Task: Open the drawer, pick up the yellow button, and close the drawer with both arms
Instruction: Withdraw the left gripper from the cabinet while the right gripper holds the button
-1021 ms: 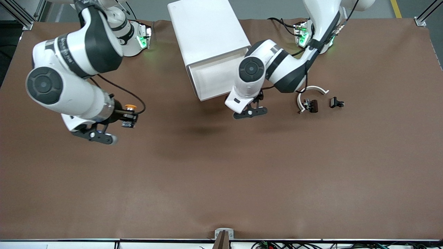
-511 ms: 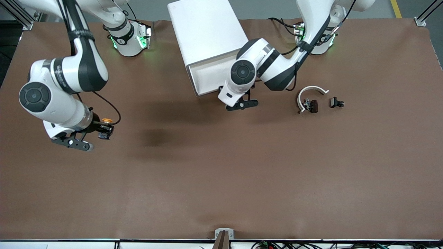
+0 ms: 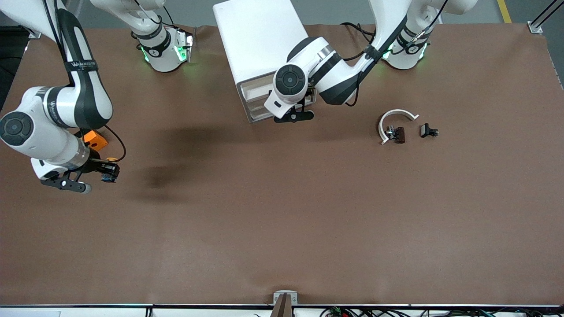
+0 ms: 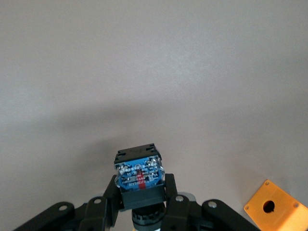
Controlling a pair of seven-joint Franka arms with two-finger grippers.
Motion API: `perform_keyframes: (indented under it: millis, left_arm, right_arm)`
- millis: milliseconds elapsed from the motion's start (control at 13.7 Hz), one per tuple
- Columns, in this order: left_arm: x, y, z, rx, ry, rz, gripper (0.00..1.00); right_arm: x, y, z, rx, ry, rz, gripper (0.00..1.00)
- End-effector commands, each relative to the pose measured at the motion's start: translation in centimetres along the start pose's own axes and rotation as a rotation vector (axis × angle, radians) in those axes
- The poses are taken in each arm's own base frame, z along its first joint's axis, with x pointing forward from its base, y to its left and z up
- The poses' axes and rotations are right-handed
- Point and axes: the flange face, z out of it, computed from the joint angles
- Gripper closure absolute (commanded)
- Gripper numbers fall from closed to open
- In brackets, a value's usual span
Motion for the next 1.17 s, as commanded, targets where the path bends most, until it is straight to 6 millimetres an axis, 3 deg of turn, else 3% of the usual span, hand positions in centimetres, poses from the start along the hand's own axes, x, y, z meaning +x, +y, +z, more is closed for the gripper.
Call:
perform_keyframes:
  millis: [0,219,438,584,948,1094]
  left_arm:
    - [-1.3,0.9,1.1,-0.006,-0.057,0.007,0.0]
    - [-1.0,1.2,2.1,0.001,-0.074,0.007,0.0]
    - [-0.2,1.3,0.5,-0.026,-0.054,0.002,0.0]
    - [0.6,1.5,-0.8,-0.049,-0.037,-0.003,0.0]
    - [7.9,-3.6,-7.4,-0.072,0.134,-0.099,0.0]
    - [12.3,-7.8,-10.0,-0.051,0.227,-0.163,0.0]
  right_arm:
    - [-1.5,1.2,2.0,-0.001,0.014,-0.034,1.0]
    - [-1.3,2.9,4.5,-0.001,0.004,-0.055,1.0]
    - [-2.1,5.0,7.5,0.006,0.035,-0.078,1.0]
    - [-2.4,5.5,8.1,0.007,0.04,-0.074,1.0]
    - [-2.0,6.4,11.0,0.008,0.037,-0.033,1.0]
    - [-1.6,6.4,11.5,0.008,0.034,0.0,1.0]
